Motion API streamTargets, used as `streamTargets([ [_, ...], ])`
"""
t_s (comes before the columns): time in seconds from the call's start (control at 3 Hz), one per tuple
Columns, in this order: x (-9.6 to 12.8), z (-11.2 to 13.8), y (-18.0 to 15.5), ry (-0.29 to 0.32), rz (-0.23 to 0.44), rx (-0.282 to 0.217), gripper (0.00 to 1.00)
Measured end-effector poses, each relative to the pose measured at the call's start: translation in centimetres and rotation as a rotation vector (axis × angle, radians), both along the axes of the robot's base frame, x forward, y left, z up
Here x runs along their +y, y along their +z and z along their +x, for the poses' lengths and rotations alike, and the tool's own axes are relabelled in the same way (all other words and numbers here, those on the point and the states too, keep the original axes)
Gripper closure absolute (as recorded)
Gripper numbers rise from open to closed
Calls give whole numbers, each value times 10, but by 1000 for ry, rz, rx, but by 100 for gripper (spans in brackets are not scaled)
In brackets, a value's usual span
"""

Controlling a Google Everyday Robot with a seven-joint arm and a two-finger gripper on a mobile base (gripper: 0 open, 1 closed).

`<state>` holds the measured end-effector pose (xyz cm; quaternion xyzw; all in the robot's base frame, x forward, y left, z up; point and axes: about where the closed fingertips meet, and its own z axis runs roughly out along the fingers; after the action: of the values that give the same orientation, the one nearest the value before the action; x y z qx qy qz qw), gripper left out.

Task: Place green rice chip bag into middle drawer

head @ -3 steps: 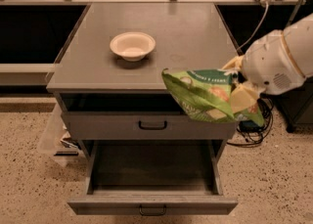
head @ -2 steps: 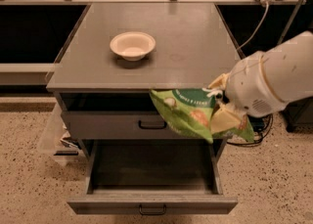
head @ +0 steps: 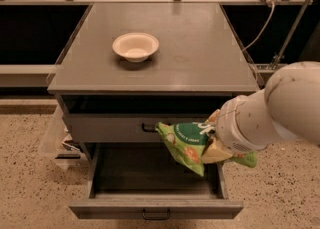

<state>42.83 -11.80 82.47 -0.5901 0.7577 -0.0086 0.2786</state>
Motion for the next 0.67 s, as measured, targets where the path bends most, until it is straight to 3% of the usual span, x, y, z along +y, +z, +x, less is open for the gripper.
streamTargets([
  [0.33,0,0,0,3,-1,-1,100],
  [0.67,-14,-8,-21,-41,39,-15,100],
])
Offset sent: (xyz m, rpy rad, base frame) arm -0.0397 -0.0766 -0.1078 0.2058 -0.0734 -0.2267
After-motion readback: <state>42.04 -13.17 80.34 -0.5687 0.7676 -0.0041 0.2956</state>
